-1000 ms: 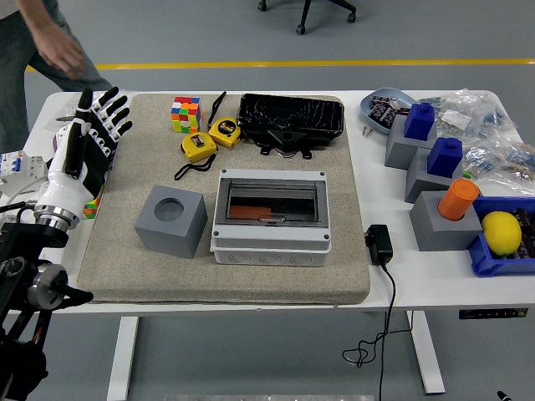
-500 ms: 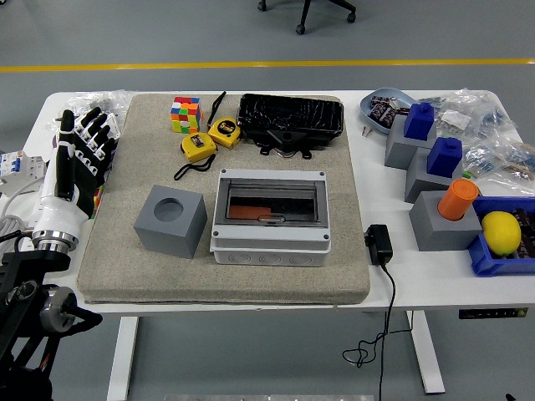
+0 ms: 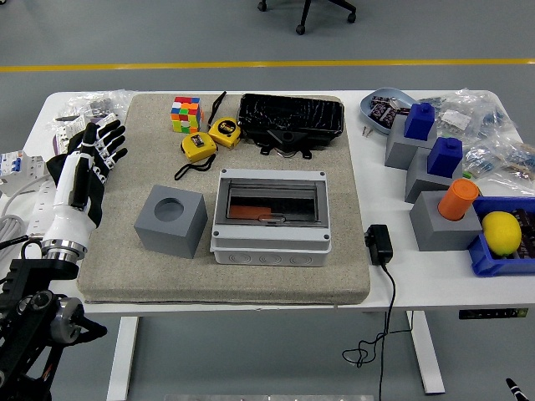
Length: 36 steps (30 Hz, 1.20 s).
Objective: Fetch the battery,place it into the box,close the lid of the box
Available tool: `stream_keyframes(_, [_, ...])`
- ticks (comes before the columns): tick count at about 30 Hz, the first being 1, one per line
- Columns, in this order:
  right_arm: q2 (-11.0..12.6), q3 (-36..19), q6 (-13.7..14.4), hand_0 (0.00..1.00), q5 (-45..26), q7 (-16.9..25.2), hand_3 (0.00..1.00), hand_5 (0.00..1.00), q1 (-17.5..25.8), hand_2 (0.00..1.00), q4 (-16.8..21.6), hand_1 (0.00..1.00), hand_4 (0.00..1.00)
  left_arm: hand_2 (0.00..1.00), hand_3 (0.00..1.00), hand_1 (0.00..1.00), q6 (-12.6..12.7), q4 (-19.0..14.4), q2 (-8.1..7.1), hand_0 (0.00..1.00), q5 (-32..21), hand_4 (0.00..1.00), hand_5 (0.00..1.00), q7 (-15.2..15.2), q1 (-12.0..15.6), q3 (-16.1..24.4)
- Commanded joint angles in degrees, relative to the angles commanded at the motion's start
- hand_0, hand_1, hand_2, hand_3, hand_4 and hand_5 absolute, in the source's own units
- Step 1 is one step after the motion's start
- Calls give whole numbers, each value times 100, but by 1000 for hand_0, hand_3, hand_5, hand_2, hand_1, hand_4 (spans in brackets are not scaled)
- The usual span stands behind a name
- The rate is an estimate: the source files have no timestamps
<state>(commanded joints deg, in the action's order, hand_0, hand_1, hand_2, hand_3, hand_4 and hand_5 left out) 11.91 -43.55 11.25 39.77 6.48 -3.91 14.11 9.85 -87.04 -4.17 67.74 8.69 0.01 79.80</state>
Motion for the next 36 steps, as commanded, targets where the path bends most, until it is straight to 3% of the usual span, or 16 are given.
stream_keyframes(10, [24, -321, -475, 998, -728, -384, 998, 998, 30, 998, 123, 998, 998, 817, 788, 861, -6, 16, 12, 800, 36, 998, 993, -20, -7, -73])
stream_keyframes(11, [28, -344, -499, 998, -806, -414, 890, 998, 28, 924, 133, 998, 998, 809, 779, 853, -10, 17, 12, 795, 35, 998, 991, -22, -5, -75])
stream_keyframes(16, [51, -454, -724, 998, -1136, -696, 890, 998, 10, 924, 80, 998, 998, 809, 779, 853, -17, 21, 18, 795, 47, 998, 991, -38, 10, -66])
stream_keyframes(17, [50, -479, -732, 998, -1070, -706, 629, 998, 12, 805, 65, 970, 998, 785, 759, 842, -19, 21, 16, 796, 53, 998, 986, -42, 7, -66])
stream_keyframes(22, [45, -627, -870, 998, -875, -781, 629, 998, 6, 805, -34, 970, 998, 785, 759, 842, -17, 10, 21, 796, 70, 998, 986, -45, -31, -49])
stream_keyframes(23, [47, -649, -926, 996, -907, -815, 825, 998, 11, 979, -37, 998, 998, 780, 752, 840, -17, 9, 25, 808, 71, 998, 979, -46, -33, -43])
stream_keyframes(26, [60, -612, -1066, 996, -1073, -1028, 825, 998, 27, 979, -28, 998, 998, 780, 752, 840, -27, 1, 39, 808, 83, 998, 979, -56, -31, -26])
stream_keyframes(28, [51, -413, -982, 996, -1271, -1074, 825, 998, 19, 979, -122, 998, 998, 780, 752, 840, -35, 2, 50, 808, 91, 998, 979, -65, -29, -16])
stream_keyframes(29, [51, -370, -924, 576, -1328, -1058, 998, 998, 25, 977, -138, 661, 998, 778, 746, 830, -35, -1, 52, 806, 93, 998, 971, -66, -29, -15])
stream_keyframes(34, [57, -313, -591, 576, -1527, -868, 998, 998, 58, 977, -187, 661, 998, 778, 746, 830, -35, -12, 68, 806, 102, 998, 971, -72, -28, 5])
stream_keyframes(35, [55, -346, -520, 131, -1524, -797, 980, 998, 60, 639, -211, 323, 998, 763, 739, 802, -35, -14, 71, 800, 105, 998, 968, -74, -22, 5])
stream_keyframes(36, [51, -402, -447, 131, -1489, -729, 980, 998, 61, 639, -229, 323, 998, 763, 739, 802, -36, -15, 75, 800, 107, 998, 968, -76, -18, 4])
